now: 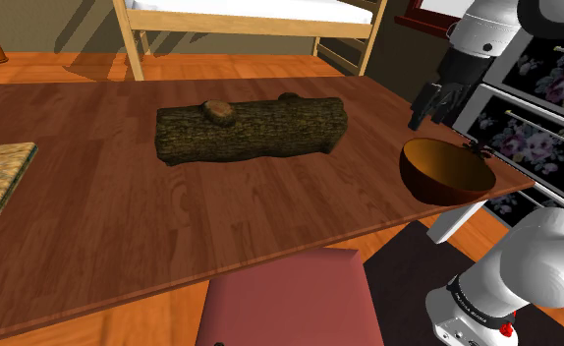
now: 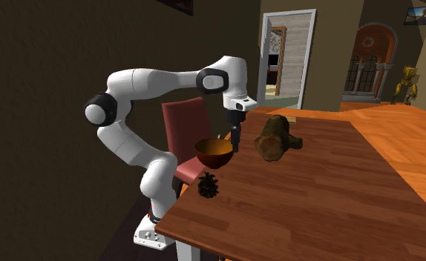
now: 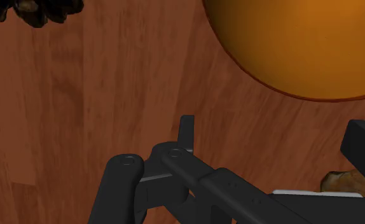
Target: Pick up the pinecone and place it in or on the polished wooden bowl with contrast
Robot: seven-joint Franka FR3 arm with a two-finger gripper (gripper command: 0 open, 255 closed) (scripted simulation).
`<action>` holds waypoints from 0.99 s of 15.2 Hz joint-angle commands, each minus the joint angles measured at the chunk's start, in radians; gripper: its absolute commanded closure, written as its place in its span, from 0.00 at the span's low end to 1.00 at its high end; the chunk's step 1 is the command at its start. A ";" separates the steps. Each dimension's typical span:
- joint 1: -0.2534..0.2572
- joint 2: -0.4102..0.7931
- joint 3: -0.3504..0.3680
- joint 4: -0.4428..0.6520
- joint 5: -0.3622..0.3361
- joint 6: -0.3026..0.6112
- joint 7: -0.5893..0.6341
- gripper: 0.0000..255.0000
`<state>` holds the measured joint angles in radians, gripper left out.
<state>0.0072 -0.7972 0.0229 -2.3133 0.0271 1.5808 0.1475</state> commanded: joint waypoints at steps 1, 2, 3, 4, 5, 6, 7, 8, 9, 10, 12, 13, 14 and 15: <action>0.000 0.000 0.000 0.000 0.000 0.000 0.000 0.00; -0.005 -0.026 -0.021 -0.019 -0.008 -0.009 -0.021 0.00; -0.010 -0.051 -0.042 -0.038 -0.017 -0.019 -0.042 0.00; -0.015 -0.075 -0.063 -0.055 -0.027 -0.029 -0.062 0.00; -0.022 -0.099 -0.085 -0.070 -0.038 -0.040 -0.084 0.00; -0.028 -0.122 -0.107 -0.085 -0.050 -0.050 -0.105 0.00; -0.035 -0.143 -0.130 -0.099 -0.062 -0.061 -0.126 0.00; -0.043 -0.164 -0.152 -0.111 -0.076 -0.073 -0.148 0.00; -0.051 -0.184 -0.176 -0.122 -0.091 -0.084 -0.170 0.00; -0.059 -0.202 -0.199 -0.132 -0.106 -0.095 -0.192 0.00; -0.077 -0.236 -0.247 -0.147 -0.140 -0.118 -0.237 0.00; -0.086 -0.251 -0.272 -0.154 -0.157 -0.129 -0.260 0.00; -0.094 -0.265 -0.297 -0.158 -0.176 -0.140 -0.283 0.00; -0.103 -0.277 -0.322 -0.162 -0.195 -0.151 -0.306 0.00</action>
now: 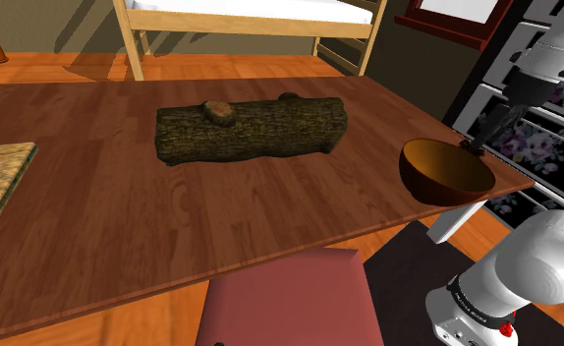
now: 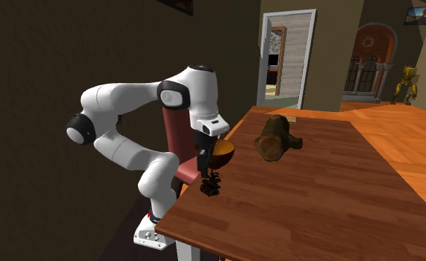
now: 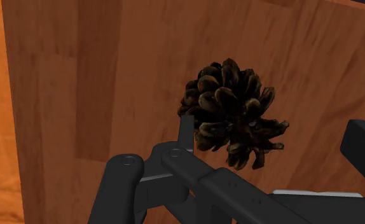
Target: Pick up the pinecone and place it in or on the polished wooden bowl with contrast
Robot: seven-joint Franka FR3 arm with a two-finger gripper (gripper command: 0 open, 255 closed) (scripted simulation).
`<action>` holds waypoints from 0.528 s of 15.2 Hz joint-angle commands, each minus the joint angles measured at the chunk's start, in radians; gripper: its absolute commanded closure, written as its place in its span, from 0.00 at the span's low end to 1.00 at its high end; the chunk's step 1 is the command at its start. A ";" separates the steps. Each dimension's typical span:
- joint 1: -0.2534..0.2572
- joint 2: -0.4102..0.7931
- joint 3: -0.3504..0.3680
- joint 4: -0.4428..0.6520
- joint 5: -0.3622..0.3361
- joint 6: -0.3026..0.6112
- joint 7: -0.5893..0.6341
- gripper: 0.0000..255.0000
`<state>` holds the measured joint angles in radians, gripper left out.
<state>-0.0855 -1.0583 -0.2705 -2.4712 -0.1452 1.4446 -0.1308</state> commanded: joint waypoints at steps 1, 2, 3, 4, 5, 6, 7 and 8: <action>-0.020 -0.027 -0.055 -0.007 -0.042 -0.025 -0.052 0.00; -0.027 -0.035 -0.076 -0.008 -0.059 -0.034 -0.071 0.00; -0.029 -0.041 -0.078 -0.024 -0.061 -0.024 -0.071 0.00; -0.031 -0.047 -0.080 -0.040 -0.063 -0.014 -0.070 0.00; -0.033 -0.053 -0.082 -0.056 -0.066 -0.004 -0.069 0.00; -0.035 -0.059 -0.084 -0.072 -0.069 0.006 -0.069 0.00; -0.037 -0.065 -0.087 -0.088 -0.071 0.017 -0.068 0.00; -0.039 -0.070 -0.089 -0.104 -0.074 0.027 -0.068 0.00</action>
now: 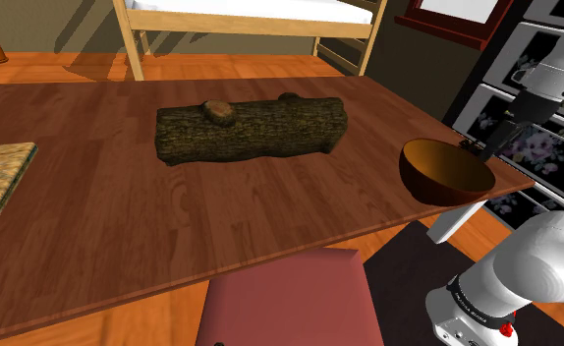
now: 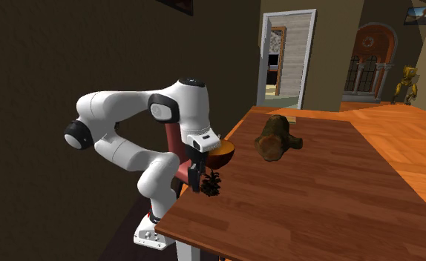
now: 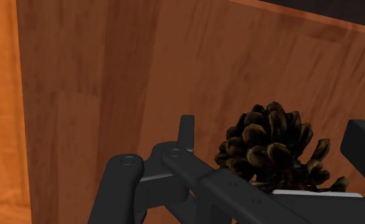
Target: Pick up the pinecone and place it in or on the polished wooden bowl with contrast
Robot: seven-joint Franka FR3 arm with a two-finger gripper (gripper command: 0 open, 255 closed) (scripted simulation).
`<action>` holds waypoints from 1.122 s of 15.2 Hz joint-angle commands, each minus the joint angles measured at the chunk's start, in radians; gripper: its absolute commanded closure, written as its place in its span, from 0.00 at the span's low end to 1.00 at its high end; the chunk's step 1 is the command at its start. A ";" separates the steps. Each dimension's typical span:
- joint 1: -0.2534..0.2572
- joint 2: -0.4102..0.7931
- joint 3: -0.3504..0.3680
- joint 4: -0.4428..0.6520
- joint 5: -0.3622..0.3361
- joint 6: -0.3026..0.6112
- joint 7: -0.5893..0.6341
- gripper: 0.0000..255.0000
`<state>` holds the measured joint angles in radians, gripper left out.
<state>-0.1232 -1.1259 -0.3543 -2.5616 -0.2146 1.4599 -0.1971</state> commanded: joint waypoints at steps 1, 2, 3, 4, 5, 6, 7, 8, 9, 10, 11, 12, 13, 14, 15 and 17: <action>-0.004 -0.008 -0.008 -0.029 -0.007 0.022 -0.001 0.00; -0.005 -0.011 -0.009 -0.038 -0.009 0.027 -0.001 0.00; -0.005 -0.011 -0.009 -0.038 -0.009 0.027 -0.001 0.00; -0.005 -0.011 -0.009 -0.038 -0.009 0.028 -0.001 0.00; -0.006 -0.010 -0.009 -0.038 -0.009 0.028 -0.001 0.00; -0.006 -0.010 -0.009 -0.038 -0.009 0.028 -0.001 0.00; -0.006 -0.010 -0.008 -0.038 -0.009 0.028 -0.001 0.00; -0.007 -0.010 -0.008 -0.038 -0.008 0.028 -0.002 0.00; -0.007 -0.010 -0.008 -0.038 -0.008 0.028 -0.002 0.00; -0.007 -0.011 -0.009 -0.039 -0.009 0.028 -0.003 1.00; -0.007 -0.011 -0.008 -0.039 -0.008 0.028 -0.002 1.00; -0.008 -0.010 -0.010 -0.039 -0.010 0.029 -0.003 1.00; -0.009 -0.014 -0.010 -0.038 -0.011 0.024 -0.005 1.00; -0.008 -0.010 -0.012 -0.039 -0.011 0.028 -0.005 1.00; -0.007 -0.007 -0.012 -0.037 -0.011 0.029 -0.005 1.00; -0.010 -0.012 -0.016 -0.050 -0.015 0.037 -0.007 1.00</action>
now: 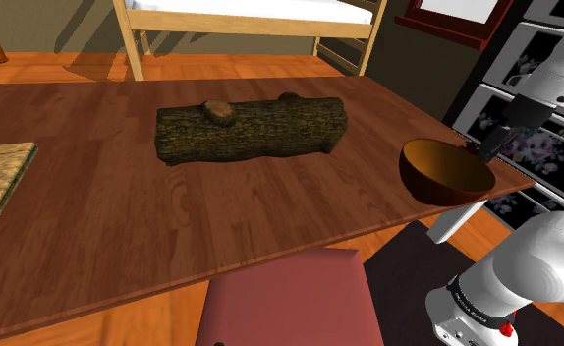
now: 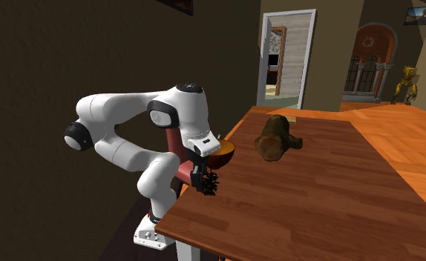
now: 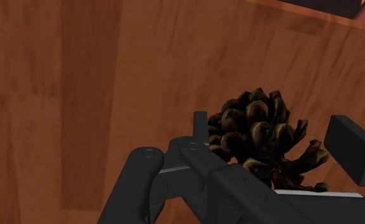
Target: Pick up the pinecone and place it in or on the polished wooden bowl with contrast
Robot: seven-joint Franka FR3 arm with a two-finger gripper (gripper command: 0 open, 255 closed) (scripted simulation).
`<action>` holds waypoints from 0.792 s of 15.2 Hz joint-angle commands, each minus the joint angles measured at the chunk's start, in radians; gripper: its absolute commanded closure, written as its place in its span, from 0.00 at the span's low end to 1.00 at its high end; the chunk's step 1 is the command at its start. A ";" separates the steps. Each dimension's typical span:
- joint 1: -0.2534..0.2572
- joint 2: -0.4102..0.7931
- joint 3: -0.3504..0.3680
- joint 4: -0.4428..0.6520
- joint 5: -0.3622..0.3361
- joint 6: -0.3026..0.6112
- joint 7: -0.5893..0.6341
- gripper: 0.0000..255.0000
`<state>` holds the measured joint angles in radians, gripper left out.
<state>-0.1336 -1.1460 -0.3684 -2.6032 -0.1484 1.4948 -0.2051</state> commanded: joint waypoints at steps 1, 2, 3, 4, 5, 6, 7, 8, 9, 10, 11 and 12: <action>-0.003 0.001 -0.004 -0.017 -0.085 0.004 0.000 1.00; -0.015 0.016 0.016 0.003 -0.065 -0.003 -0.008 1.00; -0.019 0.023 0.023 0.018 -0.058 -0.013 -0.012 1.00; -0.024 0.030 0.030 0.033 -0.051 -0.022 -0.017 1.00; -0.025 0.036 0.035 0.048 -0.045 -0.031 -0.019 1.00; -0.024 0.042 0.039 0.063 -0.041 -0.041 -0.019 1.00; -0.022 0.047 0.042 0.079 -0.038 -0.052 -0.019 1.00; -0.020 0.053 0.044 0.095 -0.035 -0.062 -0.018 1.00; -0.018 0.058 0.047 0.111 -0.032 -0.072 -0.018 1.00; -0.016 0.064 0.050 0.127 -0.029 -0.082 -0.018 1.00; -0.014 0.070 0.053 0.143 -0.026 -0.092 -0.017 1.00; -0.012 0.076 0.055 0.159 -0.023 -0.102 -0.017 1.00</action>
<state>-0.1470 -1.0759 -0.3157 -2.4662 -0.1735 1.4086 -0.2209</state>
